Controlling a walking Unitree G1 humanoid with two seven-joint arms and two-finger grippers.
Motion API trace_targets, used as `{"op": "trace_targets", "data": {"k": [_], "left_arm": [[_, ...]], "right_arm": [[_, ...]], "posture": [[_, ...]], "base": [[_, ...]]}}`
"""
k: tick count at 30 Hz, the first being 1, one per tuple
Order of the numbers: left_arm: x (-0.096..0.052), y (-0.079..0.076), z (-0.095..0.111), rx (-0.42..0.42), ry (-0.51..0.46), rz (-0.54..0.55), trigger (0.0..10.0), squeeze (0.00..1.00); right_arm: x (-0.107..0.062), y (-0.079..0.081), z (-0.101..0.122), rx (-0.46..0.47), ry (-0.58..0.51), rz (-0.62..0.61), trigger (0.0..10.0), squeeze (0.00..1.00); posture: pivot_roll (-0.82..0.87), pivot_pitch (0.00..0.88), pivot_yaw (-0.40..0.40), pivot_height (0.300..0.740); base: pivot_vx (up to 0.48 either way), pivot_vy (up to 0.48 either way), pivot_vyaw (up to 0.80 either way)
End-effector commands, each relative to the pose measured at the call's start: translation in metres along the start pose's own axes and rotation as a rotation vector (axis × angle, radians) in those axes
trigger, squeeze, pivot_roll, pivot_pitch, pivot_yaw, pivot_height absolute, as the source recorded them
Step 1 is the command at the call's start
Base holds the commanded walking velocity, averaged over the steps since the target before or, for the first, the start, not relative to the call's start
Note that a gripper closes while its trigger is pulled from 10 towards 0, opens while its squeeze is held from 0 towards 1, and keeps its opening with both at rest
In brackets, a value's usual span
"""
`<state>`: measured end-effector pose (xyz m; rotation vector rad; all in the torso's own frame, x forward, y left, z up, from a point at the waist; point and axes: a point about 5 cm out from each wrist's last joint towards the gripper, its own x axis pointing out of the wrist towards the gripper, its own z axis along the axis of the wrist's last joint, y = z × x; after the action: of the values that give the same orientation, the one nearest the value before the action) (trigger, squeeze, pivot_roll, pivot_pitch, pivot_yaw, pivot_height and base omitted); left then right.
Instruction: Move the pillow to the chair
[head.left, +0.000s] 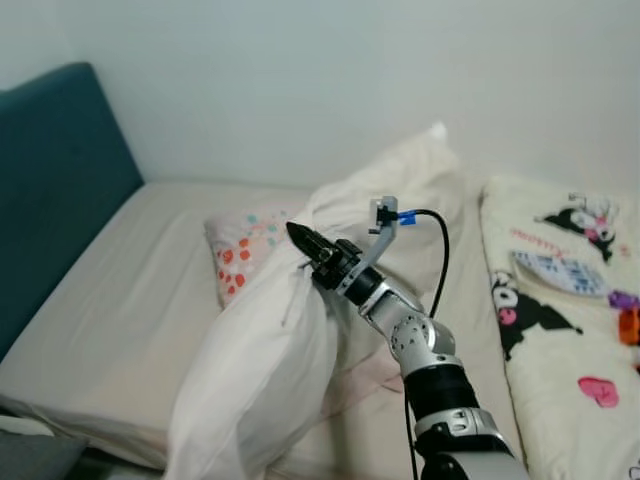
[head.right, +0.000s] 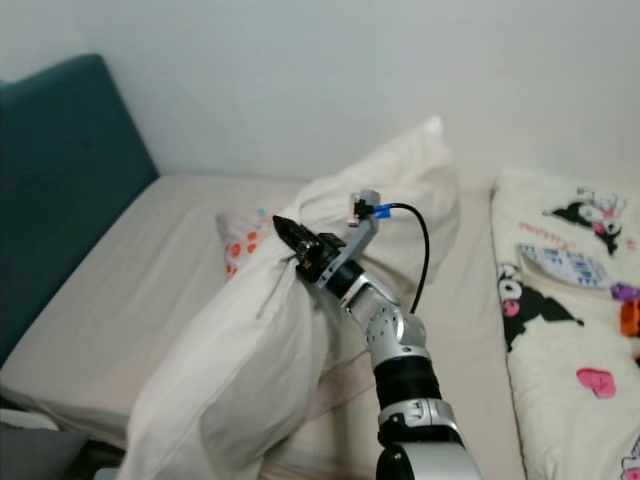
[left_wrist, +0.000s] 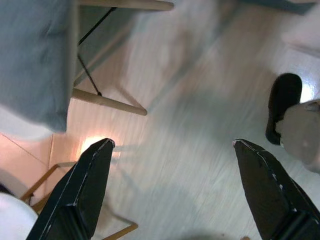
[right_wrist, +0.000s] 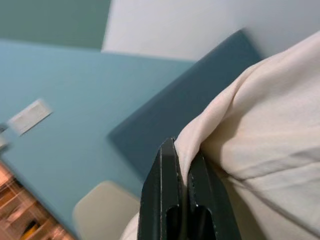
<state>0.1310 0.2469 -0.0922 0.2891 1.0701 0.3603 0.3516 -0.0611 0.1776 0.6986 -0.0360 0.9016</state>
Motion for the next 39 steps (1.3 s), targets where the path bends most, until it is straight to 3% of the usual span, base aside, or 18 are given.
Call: {"op": "trace_targets", "data": {"k": [1, 30, 39], "left_arm": [[-0.0011, 0.0047, -0.0134, 0.050, 0.037, -0.002, 10.0, 0.00], [-0.0014, -0.0012, -0.0093, 0.068, 0.021, -0.027, 10.0, 0.00], [-0.0011, -0.0016, -0.0062, -0.036, 0.005, -0.043, 10.0, 0.00]], "right_arm": [[0.0183, 0.0234, 0.0045, -0.011, -0.024, 0.118, 0.0, 0.00], [0.0165, 0.0244, 0.0021, 0.002, -0.014, 0.112, 0.0, 0.00], [0.0163, 0.0246, 0.0024, 0.009, -0.018, 0.105, 0.0, 0.00]], "posture": [[-0.03, 0.013, 0.005, 0.740], [-0.03, 0.011, 0.004, 0.740], [-0.03, 0.025, 0.007, 0.740]], "base": [[0.000, 0.000, 0.76], [0.000, 0.000, 0.76], [0.000, 0.000, 0.76]]}}
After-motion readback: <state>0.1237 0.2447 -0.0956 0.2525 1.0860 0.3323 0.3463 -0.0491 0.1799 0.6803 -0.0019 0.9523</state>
